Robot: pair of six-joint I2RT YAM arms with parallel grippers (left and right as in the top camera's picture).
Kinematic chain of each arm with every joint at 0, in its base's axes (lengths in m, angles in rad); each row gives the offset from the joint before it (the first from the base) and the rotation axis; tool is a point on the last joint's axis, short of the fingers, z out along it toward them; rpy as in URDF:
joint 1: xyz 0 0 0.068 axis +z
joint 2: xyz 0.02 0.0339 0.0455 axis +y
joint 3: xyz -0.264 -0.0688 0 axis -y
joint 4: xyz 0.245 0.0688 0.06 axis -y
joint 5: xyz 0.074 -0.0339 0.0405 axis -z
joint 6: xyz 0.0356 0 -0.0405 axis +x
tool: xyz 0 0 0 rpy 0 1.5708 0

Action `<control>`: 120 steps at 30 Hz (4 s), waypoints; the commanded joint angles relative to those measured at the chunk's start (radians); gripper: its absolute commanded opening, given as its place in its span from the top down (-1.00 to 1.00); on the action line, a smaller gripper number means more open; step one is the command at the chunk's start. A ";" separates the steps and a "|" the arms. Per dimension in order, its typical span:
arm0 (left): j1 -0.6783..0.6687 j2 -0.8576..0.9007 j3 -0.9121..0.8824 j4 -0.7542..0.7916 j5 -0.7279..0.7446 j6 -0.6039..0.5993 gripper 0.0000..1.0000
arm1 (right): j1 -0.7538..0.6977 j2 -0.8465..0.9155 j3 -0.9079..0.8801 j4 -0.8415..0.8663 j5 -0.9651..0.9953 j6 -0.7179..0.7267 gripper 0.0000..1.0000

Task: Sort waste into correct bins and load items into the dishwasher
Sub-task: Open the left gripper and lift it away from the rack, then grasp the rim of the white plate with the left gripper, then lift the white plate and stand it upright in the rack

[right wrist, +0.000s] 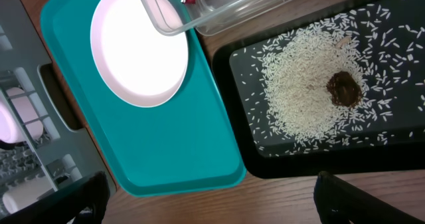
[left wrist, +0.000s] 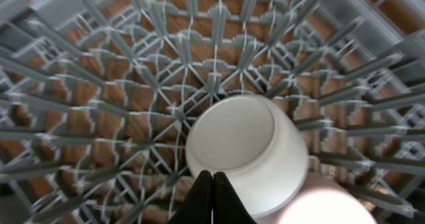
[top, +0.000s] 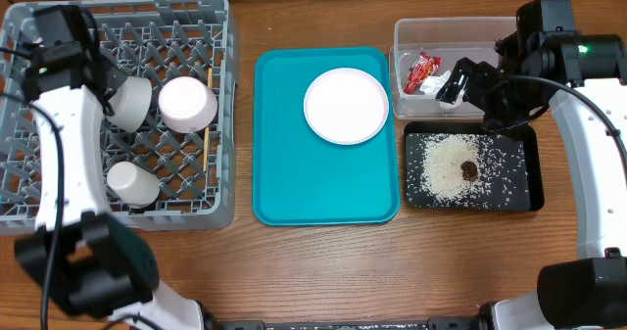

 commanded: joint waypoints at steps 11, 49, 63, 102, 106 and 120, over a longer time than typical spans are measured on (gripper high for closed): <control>-0.043 0.118 0.002 0.008 0.173 0.152 0.92 | 0.002 -0.035 0.021 -0.003 -0.008 -0.003 -1.00; -0.644 0.314 0.204 -0.224 0.377 -0.020 -0.17 | 0.002 -0.035 0.021 -0.014 -0.008 -0.003 -1.00; -0.644 0.499 0.209 -0.189 0.466 -0.020 0.92 | 0.002 -0.035 0.021 -0.016 -0.009 -0.003 -1.00; -0.272 0.022 0.400 -0.324 -0.679 0.288 0.92 | 0.002 -0.035 0.021 -0.011 -0.008 -0.003 -1.00; -0.281 0.024 0.400 -0.306 -0.672 0.288 0.92 | 0.002 -0.035 0.021 -0.010 -0.008 -0.003 -1.00; -0.355 0.085 0.360 -0.212 -0.575 0.165 0.92 | 0.002 -0.035 0.021 -0.011 -0.009 -0.003 -1.00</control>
